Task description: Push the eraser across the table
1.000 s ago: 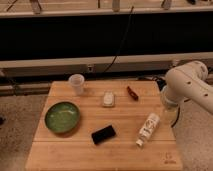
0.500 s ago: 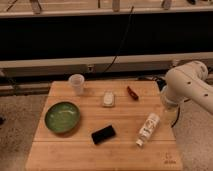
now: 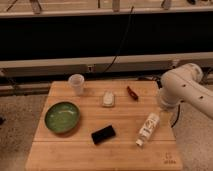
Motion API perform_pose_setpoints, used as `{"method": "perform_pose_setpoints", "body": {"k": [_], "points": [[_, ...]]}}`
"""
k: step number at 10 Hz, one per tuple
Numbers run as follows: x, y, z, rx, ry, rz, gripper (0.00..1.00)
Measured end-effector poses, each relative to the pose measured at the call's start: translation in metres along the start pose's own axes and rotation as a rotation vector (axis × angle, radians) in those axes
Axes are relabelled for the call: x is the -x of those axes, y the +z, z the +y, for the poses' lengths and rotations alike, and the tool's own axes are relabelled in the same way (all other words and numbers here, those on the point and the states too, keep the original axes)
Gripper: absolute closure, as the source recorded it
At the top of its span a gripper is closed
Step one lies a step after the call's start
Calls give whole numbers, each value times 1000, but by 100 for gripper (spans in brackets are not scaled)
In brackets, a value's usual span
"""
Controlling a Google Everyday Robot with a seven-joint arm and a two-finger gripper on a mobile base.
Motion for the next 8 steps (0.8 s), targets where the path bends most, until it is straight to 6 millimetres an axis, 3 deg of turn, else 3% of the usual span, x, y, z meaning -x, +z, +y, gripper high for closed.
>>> {"method": "perform_pose_setpoints", "body": {"k": [4, 8], "points": [[10, 9, 7, 3, -31, -3, 20], [32, 39, 17, 15, -69, -12, 20]]}}
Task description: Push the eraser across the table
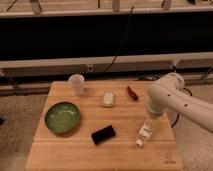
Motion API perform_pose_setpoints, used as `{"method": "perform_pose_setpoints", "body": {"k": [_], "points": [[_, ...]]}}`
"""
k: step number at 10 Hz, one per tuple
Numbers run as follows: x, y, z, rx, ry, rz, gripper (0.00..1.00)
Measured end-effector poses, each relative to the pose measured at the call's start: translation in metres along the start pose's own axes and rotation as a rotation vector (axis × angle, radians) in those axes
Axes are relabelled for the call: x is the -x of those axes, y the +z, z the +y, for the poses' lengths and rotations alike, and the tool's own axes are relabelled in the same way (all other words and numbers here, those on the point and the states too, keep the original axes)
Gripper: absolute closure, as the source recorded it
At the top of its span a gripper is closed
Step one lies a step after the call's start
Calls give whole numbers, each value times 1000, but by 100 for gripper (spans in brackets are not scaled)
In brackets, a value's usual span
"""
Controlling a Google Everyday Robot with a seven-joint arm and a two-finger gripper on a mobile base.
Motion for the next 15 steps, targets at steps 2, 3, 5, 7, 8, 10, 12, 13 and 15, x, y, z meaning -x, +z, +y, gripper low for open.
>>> {"method": "perform_pose_setpoints", "body": {"k": [2, 3, 5, 7, 8, 10, 12, 13, 15], "points": [[4, 7, 3, 6, -9, -2, 20], [5, 12, 3, 9, -10, -1, 20], [8, 21, 4, 17, -14, -3, 20], [12, 25, 5, 22, -22, -2, 20], [14, 28, 5, 25, -25, -2, 20], [14, 35, 5, 28, -29, 0, 20], [16, 40, 5, 34, -37, 2, 20], [17, 43, 6, 37, -40, 5, 20], [18, 49, 6, 42, -47, 8, 20]]}}
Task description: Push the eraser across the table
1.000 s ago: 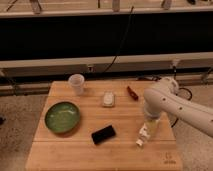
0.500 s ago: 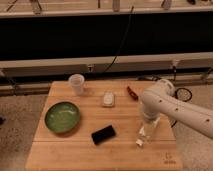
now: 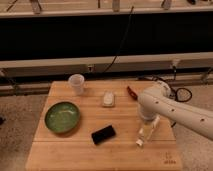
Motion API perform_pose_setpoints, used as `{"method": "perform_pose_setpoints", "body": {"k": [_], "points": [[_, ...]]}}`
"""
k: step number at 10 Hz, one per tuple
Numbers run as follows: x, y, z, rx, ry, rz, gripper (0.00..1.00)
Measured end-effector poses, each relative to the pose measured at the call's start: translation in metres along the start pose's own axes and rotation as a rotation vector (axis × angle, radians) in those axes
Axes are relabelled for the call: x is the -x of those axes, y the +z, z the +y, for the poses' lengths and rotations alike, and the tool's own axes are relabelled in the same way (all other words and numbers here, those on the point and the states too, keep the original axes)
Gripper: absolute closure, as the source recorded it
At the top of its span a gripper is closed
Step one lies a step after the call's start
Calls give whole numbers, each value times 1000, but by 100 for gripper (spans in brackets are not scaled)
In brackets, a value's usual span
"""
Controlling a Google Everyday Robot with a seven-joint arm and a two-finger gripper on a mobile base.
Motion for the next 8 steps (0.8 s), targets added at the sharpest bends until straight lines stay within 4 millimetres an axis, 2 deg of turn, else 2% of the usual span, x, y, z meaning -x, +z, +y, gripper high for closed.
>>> {"method": "perform_pose_setpoints", "body": {"k": [8], "points": [[3, 21, -1, 15, -31, -3, 22]]}}
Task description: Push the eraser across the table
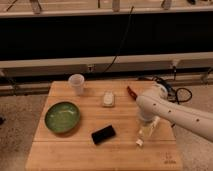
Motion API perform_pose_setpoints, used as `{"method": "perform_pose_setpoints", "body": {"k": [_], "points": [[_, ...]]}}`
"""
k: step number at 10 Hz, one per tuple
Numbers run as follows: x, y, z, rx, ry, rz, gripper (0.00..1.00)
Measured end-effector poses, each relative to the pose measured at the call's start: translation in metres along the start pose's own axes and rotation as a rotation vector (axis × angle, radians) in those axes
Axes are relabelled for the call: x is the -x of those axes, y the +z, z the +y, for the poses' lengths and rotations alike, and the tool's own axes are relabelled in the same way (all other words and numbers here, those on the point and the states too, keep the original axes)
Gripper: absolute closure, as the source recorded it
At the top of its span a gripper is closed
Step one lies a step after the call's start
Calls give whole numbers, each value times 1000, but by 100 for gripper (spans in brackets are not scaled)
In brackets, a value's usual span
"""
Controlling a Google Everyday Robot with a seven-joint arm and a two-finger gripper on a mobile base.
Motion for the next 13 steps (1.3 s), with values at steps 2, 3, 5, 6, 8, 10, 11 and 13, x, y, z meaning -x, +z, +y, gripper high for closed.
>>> {"method": "perform_pose_setpoints", "body": {"k": [2, 3, 5, 6, 8, 10, 11, 13], "points": [[1, 6, 0, 7, -10, -4, 41], [1, 9, 0, 9, -13, -5, 50], [4, 13, 0, 10, -26, -10, 71], [5, 16, 0, 12, -33, -11, 82], [8, 22, 0, 19, -56, -17, 99], [17, 31, 0, 37, -89, -18, 100], [29, 35, -1, 46, -109, -21, 100], [36, 41, -2, 56, -136, -22, 100]]}}
